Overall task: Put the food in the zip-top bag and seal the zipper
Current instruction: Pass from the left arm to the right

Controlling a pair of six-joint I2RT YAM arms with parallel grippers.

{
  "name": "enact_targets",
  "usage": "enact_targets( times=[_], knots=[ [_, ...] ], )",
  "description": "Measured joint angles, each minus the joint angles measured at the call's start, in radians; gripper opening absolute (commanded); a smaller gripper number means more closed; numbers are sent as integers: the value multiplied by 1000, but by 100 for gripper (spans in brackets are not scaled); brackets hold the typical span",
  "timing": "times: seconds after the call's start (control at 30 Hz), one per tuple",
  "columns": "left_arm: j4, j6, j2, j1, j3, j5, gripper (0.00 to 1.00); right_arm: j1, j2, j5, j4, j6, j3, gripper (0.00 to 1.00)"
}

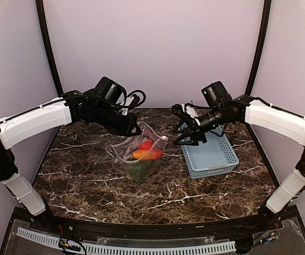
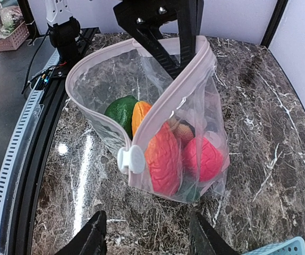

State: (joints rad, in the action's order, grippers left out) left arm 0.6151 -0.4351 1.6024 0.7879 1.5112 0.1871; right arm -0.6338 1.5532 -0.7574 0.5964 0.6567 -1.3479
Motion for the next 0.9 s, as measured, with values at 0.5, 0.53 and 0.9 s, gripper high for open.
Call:
enact_targets(
  times=[0.5,0.53,0.9],
  knots=[
    [0,0,3,-1,0,0,1,-16,80,-42,-26,-1,-45,39],
    [0,0,4,-1,0,0,1,-23,87,-36,-31,-2,-48,39],
    [0,0,7,-1,0,0,1,-55,117,-2,-50,-16,-49,10]
  ],
)
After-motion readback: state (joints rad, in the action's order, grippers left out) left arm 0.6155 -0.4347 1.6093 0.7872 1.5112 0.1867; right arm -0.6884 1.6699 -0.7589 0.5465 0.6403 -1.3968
